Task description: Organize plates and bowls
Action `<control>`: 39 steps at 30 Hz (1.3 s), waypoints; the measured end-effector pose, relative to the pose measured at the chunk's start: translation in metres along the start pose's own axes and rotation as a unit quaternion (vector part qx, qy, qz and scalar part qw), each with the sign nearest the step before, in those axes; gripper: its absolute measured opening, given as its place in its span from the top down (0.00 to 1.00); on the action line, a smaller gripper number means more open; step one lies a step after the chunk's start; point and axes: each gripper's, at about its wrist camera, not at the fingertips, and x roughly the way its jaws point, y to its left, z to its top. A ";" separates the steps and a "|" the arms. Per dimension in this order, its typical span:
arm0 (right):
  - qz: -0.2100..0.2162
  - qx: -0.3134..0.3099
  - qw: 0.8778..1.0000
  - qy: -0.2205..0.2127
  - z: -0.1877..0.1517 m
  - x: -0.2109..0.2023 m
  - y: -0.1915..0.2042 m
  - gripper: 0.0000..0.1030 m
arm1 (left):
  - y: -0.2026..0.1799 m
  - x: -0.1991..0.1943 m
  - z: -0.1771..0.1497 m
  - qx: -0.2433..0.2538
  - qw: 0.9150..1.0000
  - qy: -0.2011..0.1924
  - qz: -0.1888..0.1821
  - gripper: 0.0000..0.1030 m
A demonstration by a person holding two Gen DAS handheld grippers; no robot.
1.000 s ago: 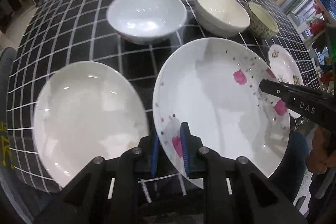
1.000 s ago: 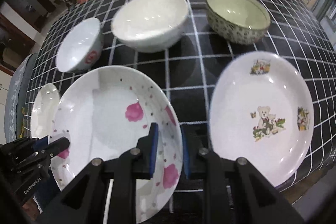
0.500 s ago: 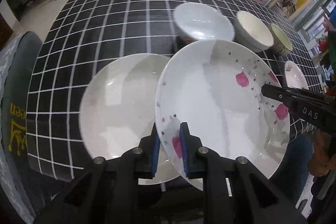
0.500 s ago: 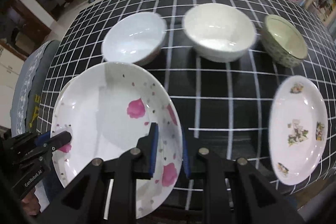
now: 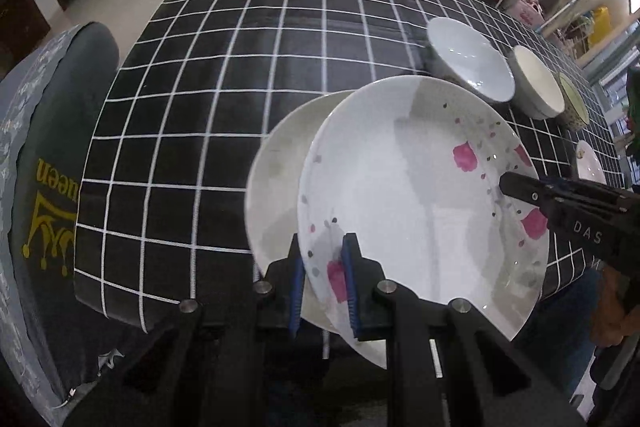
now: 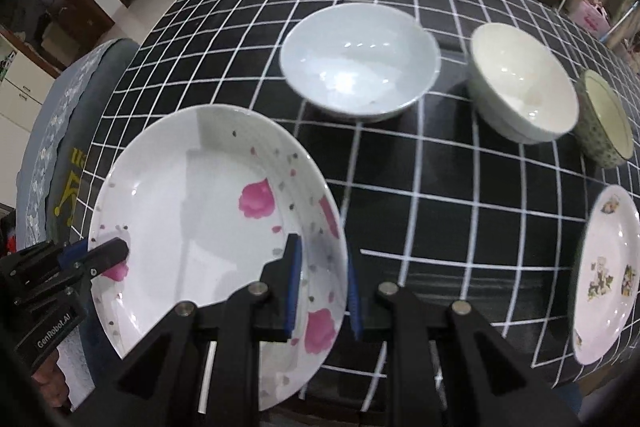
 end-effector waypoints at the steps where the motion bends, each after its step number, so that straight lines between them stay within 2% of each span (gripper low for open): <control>1: 0.002 0.000 1.000 0.002 -0.001 0.001 0.001 0.76 | 0.003 0.000 0.000 -0.002 1.000 -0.001 0.001 0.85; 24: -0.016 -0.028 0.999 0.016 0.006 0.023 0.023 0.76 | 0.021 0.015 0.001 -0.012 1.000 0.003 0.018 0.85; 32: -0.004 -0.026 0.999 0.027 0.008 0.030 0.022 0.76 | 0.024 0.023 0.006 -0.013 0.999 0.009 0.034 0.85; 39: -0.015 -0.040 0.999 0.024 0.009 0.027 0.024 0.76 | 0.028 0.030 0.002 -0.021 0.999 0.011 0.026 0.84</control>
